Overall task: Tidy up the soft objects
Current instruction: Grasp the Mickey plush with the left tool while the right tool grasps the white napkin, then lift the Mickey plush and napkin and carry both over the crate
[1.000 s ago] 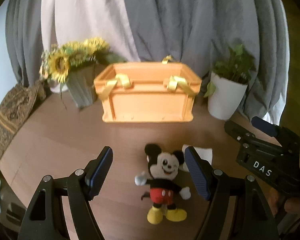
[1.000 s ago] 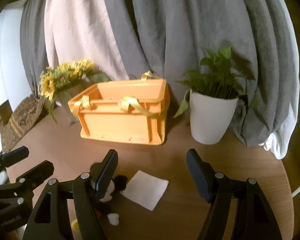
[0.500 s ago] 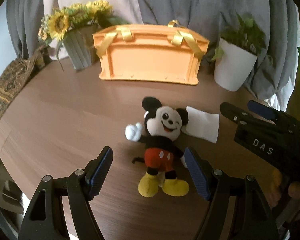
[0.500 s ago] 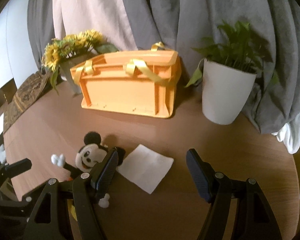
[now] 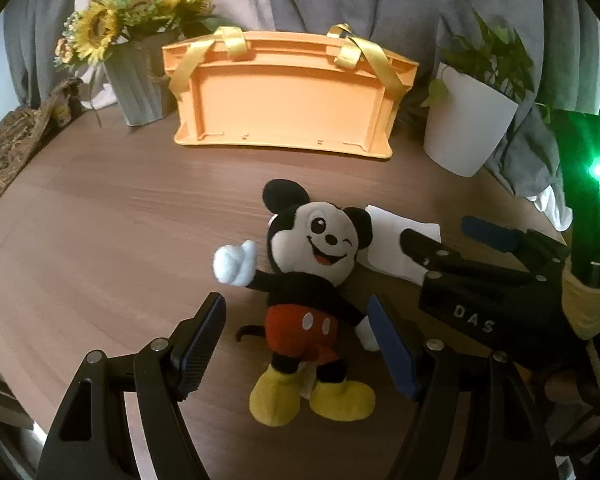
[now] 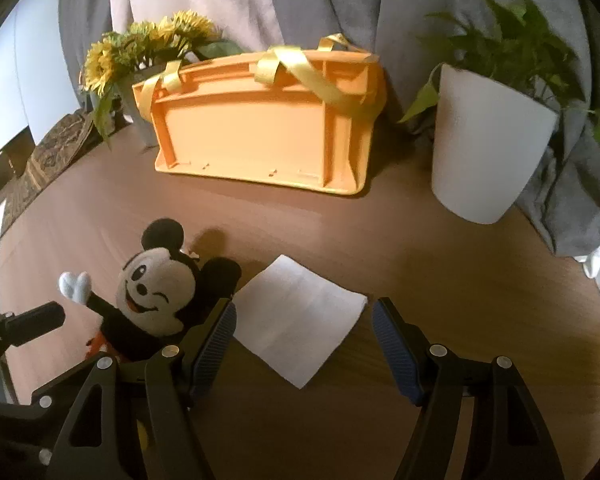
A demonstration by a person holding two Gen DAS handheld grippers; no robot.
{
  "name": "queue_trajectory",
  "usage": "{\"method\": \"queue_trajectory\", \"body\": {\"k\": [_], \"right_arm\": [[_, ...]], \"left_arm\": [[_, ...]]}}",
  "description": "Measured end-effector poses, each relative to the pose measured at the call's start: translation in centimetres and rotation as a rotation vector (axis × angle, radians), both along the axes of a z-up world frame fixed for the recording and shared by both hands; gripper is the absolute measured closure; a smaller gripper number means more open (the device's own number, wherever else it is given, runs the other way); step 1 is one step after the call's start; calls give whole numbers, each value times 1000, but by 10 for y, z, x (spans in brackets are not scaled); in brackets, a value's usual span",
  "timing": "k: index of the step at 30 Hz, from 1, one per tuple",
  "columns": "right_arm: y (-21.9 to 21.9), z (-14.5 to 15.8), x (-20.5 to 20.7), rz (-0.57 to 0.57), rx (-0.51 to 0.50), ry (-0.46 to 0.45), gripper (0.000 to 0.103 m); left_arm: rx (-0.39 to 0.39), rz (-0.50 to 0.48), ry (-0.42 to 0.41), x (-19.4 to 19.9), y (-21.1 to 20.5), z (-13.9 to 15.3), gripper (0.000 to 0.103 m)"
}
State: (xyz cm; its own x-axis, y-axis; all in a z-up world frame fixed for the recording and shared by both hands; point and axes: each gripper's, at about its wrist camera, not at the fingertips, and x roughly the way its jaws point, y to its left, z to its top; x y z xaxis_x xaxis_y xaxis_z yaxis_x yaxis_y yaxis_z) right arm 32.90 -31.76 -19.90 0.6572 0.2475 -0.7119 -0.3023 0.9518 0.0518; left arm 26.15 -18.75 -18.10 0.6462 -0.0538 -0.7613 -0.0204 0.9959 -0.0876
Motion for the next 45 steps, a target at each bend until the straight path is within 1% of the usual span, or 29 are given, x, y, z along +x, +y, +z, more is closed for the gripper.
{"method": "queue_trajectory", "body": {"k": [6, 9, 13, 19, 22, 23, 25, 27, 28, 29, 30, 31, 32, 33, 36, 41, 45], "right_arm": [[6, -10, 8, 20, -20, 10, 32], [10, -15, 11, 35, -14, 26, 32], [13, -20, 12, 39, -17, 35, 33], [16, -28, 14, 43, -20, 68, 40], [16, -29, 13, 45, -19, 72, 42], [16, -30, 13, 44, -24, 75, 44], [17, -30, 12, 43, -26, 72, 50], [18, -29, 11, 48, -25, 69, 61], [18, -28, 11, 49, -25, 69, 63], [17, -28, 10, 48, -24, 69, 68], [17, -28, 10, 45, -24, 70, 77], [17, -28, 10, 42, -17, 74, 81], [16, -28, 10, 42, -13, 76, 88], [16, -27, 10, 39, -7, 80, 91], [16, -27, 9, 28, 5, 87, 93], [15, -22, -1, 9, 10, 80, 93], [13, -14, -7, -14, 27, 68, 93]], "left_arm": [[-7, -1, 17, 8, 1, -8, 31], [-10, -3, 24, 10, 1, -11, 32], [-6, -9, 21, 13, 2, -14, 39], [-12, -21, 35, 17, 4, -19, 48], [-31, -30, 42, 18, 5, -22, 53], [-36, -34, 42, 18, 5, -22, 57], [-41, -45, 41, 18, 5, -22, 61], [-41, -49, 38, 17, 5, -22, 61], [-47, -48, 37, 17, 5, -22, 62], [-54, -47, 37, 17, 7, -22, 63], [-59, -45, 37, 16, 7, -23, 63], [-64, -44, 35, 16, 7, -23, 64], [-65, -43, 30, 15, 8, -22, 65], [-65, -42, 27, 15, 8, -22, 65], [-59, -36, 12, 12, 9, -20, 66], [-39, -29, -31, 6, 12, -11, 66], [-40, -17, -59, 3, 19, -2, 66]]}}
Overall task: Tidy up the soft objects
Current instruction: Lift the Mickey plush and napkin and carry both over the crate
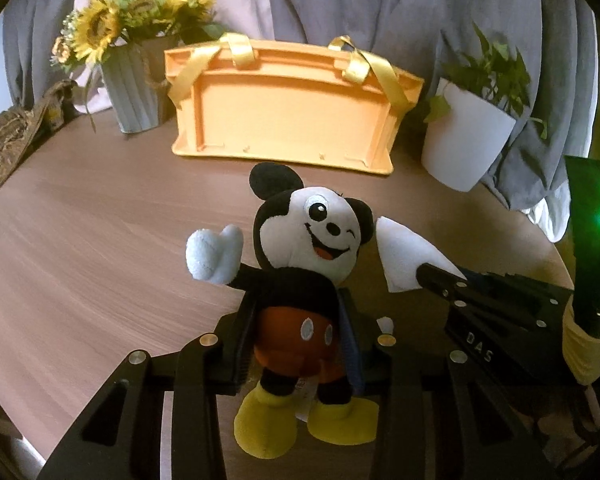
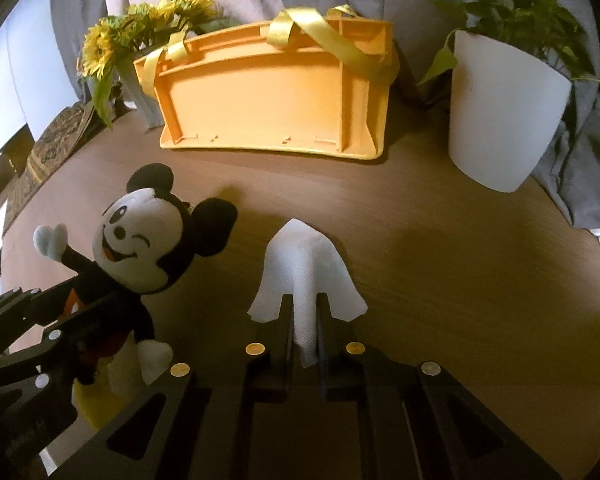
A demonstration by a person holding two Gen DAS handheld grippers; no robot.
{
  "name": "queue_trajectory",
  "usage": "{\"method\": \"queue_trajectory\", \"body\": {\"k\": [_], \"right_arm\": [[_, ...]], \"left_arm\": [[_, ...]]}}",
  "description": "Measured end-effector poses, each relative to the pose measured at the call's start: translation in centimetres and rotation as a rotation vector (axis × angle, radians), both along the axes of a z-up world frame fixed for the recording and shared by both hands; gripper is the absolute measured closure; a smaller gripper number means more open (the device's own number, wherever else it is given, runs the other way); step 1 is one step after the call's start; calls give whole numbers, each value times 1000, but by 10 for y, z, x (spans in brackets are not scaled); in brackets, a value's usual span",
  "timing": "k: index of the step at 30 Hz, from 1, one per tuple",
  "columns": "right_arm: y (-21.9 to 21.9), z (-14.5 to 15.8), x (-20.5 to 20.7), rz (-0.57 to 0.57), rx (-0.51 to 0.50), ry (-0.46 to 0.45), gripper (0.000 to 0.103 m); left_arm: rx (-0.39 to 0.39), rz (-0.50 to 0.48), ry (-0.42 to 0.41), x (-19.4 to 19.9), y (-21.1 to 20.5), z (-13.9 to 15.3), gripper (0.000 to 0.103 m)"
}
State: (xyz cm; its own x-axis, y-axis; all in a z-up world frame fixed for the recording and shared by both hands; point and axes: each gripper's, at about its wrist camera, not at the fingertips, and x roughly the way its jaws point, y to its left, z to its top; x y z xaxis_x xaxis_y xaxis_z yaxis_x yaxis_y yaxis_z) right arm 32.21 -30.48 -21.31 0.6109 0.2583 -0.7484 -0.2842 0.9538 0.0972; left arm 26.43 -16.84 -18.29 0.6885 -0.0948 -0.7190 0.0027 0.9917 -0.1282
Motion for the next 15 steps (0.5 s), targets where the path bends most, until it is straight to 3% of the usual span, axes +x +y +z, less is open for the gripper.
{"method": "queue_trajectory", "body": {"k": [15], "right_arm": [[10, 49, -31, -71, 51, -75, 93]], "left_arm": [[-6, 0, -96, -18, 28, 46, 66]]}}
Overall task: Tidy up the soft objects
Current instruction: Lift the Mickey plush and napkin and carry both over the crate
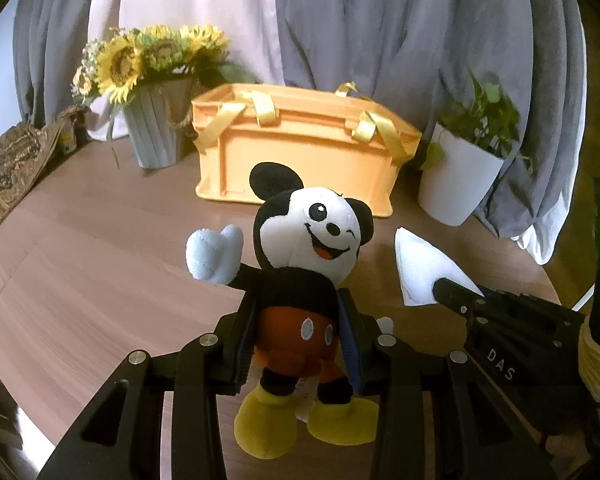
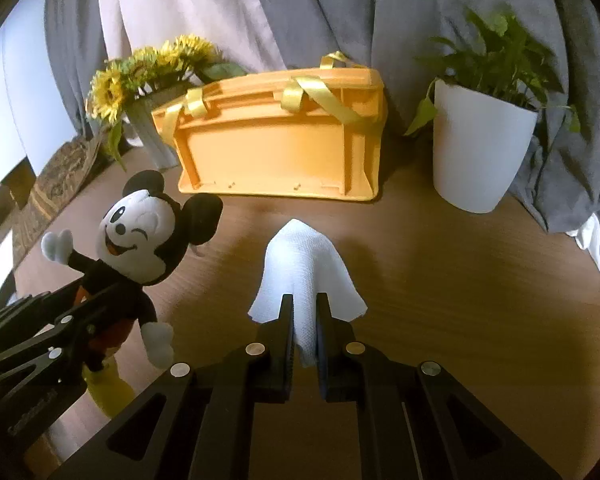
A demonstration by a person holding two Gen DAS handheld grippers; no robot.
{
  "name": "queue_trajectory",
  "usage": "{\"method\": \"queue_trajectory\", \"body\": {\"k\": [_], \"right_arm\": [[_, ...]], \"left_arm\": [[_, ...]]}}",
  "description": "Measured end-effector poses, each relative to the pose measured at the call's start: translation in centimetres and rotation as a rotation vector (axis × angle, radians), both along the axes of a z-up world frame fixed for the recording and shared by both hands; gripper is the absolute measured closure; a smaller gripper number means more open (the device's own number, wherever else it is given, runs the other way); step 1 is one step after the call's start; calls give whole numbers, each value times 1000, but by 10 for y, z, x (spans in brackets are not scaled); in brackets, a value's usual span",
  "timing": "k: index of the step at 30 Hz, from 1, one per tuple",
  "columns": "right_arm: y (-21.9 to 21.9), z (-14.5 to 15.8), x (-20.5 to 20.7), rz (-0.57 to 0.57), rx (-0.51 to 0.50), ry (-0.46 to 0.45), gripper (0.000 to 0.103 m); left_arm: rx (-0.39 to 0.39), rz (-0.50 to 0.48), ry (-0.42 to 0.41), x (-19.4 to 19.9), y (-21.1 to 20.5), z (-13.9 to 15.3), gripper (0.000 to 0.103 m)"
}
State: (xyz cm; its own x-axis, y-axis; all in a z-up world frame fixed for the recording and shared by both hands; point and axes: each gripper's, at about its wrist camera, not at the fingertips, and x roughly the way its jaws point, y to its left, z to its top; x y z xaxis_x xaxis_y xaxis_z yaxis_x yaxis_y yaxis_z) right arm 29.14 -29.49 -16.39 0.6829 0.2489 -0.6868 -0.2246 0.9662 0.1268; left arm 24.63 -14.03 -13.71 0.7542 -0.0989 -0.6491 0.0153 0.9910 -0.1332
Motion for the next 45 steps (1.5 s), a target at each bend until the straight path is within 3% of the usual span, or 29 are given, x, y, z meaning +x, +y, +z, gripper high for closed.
{"method": "queue_trajectory", "body": {"k": [19, 45], "right_arm": [[43, 66, -21, -150, 57, -98, 93], [88, 126, 4, -287, 75, -262, 93]], "left_arm": [[4, -96, -137, 5, 58, 65, 66], [4, -231, -264, 58, 98, 115, 66]]}}
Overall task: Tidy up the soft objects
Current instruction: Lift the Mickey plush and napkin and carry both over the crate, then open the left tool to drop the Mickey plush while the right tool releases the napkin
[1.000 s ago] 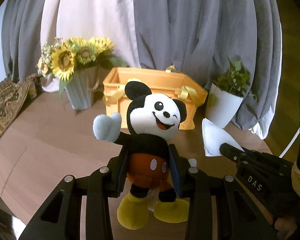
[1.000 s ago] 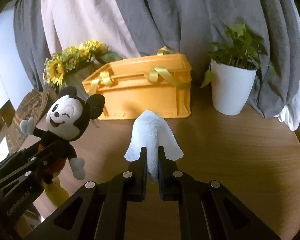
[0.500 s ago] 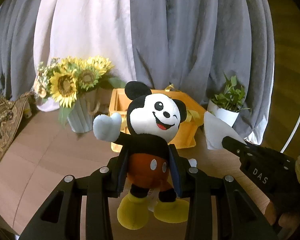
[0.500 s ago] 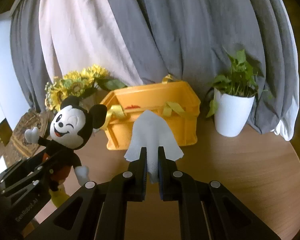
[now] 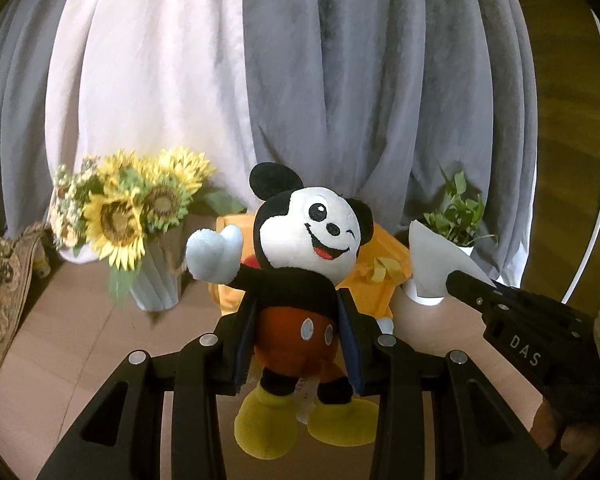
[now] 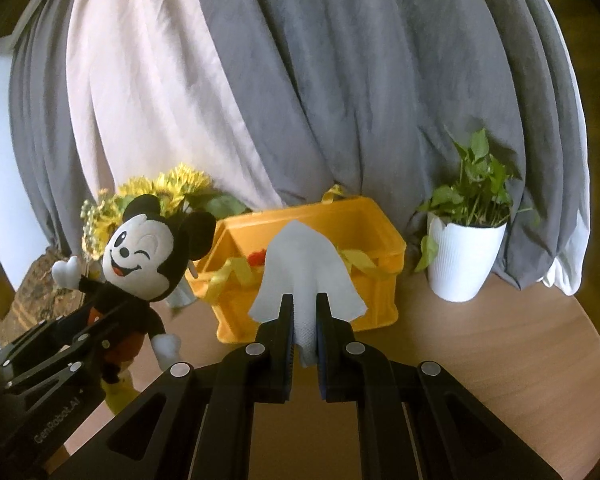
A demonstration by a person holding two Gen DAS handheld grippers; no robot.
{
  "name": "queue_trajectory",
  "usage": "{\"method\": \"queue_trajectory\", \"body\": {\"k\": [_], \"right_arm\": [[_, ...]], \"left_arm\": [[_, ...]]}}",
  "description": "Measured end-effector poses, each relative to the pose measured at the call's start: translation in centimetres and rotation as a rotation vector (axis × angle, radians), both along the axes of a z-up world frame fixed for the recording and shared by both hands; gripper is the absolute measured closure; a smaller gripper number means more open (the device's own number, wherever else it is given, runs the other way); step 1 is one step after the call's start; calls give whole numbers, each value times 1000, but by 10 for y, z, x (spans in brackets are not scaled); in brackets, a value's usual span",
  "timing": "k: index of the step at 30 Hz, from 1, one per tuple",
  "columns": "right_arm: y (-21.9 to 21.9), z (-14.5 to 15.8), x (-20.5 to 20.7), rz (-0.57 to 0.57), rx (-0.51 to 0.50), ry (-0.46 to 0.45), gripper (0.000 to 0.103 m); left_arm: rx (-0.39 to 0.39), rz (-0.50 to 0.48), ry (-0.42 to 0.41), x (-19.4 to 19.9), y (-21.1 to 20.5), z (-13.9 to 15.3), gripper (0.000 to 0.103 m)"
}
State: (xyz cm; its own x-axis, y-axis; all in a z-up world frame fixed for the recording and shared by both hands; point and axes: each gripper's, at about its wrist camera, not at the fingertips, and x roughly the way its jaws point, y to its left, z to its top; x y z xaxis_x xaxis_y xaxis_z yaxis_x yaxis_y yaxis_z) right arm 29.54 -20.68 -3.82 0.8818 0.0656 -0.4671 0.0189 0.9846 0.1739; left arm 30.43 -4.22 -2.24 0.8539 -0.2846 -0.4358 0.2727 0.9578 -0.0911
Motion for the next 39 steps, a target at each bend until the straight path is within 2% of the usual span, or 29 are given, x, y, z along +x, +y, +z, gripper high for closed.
{"method": "queue_trajectory", "body": {"k": [10, 24, 31, 39], "right_arm": [[-7, 18, 24, -16, -12, -55, 93], [-20, 35, 72, -30, -32, -109, 93], [-21, 32, 106, -18, -35, -110, 93], [-23, 19, 144, -12, -40, -83, 93]], "left_arm": [[-29, -30, -22, 32, -11, 14, 66], [-10, -80, -88, 95, -29, 30, 66], [11, -86, -98, 126, -31, 27, 66], [35, -89, -73, 162, -36, 13, 66]]}}
